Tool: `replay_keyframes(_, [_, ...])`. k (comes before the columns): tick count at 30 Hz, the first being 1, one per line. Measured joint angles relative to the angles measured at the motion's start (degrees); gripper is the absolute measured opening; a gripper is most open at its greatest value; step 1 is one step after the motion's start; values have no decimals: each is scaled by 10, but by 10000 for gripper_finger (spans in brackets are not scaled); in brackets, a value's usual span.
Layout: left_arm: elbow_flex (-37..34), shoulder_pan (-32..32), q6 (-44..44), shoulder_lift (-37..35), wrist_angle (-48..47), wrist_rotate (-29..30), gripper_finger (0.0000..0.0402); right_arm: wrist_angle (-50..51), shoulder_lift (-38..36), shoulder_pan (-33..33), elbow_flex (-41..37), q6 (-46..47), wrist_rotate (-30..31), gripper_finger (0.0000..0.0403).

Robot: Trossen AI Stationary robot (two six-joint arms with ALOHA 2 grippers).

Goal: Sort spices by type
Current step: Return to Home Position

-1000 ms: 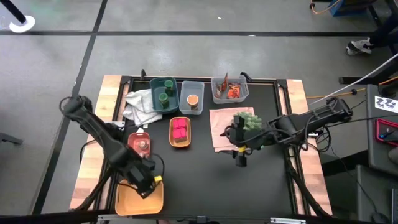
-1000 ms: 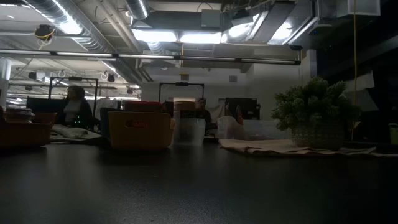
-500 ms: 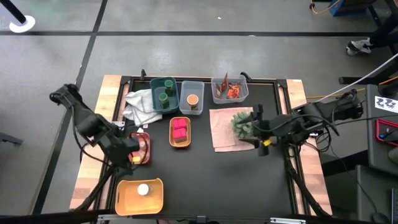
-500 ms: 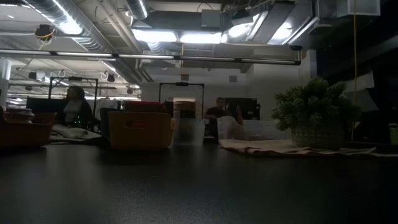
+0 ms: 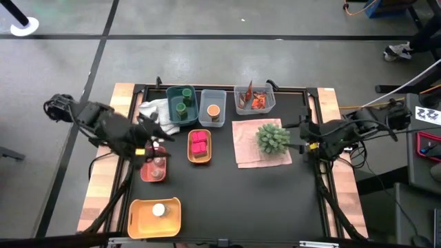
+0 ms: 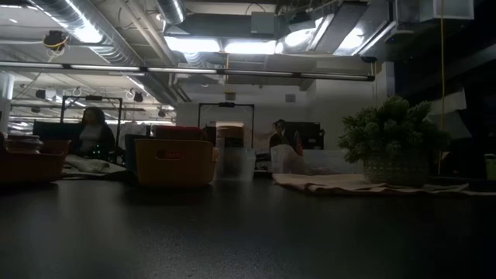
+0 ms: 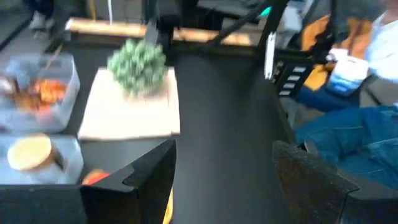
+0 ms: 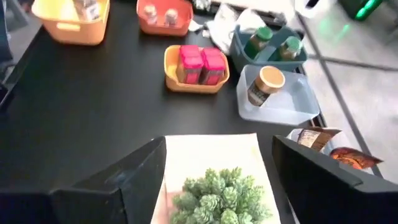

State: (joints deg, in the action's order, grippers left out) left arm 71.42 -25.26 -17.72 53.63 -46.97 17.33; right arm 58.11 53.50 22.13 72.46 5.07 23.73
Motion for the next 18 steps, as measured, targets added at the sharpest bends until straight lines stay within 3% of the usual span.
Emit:
replay_keyframes(6, [-49,93,94,-46,85,-130,249,-198,-137,0,-180,-29,28,289])
replay_keyframes(10, [-137,154,117,-73,176,-241,249,-316,-214,0,-295,-40,22,289])
replay_keyframes(15, [-259,235,117,-102,313,-395,249,-402,-297,0,-398,-38,22,289])
replay_keyframes(18, [-325,287,116,-119,381,-454,249,-422,-334,0,-437,-37,22,289])
